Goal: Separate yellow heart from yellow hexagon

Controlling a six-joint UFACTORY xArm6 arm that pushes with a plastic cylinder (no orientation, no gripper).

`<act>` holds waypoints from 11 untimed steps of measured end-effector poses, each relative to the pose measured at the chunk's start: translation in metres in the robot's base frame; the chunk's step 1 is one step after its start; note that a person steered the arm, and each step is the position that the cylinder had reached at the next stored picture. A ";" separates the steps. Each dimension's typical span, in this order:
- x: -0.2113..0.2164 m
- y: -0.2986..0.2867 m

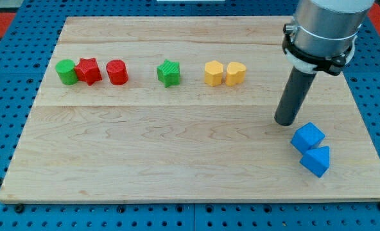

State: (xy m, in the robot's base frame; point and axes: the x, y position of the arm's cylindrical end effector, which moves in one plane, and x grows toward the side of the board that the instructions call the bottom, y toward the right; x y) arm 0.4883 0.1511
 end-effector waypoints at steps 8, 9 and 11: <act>-0.208 -0.039; -0.170 -0.094; -0.123 -0.086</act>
State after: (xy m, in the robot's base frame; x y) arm 0.3658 0.0650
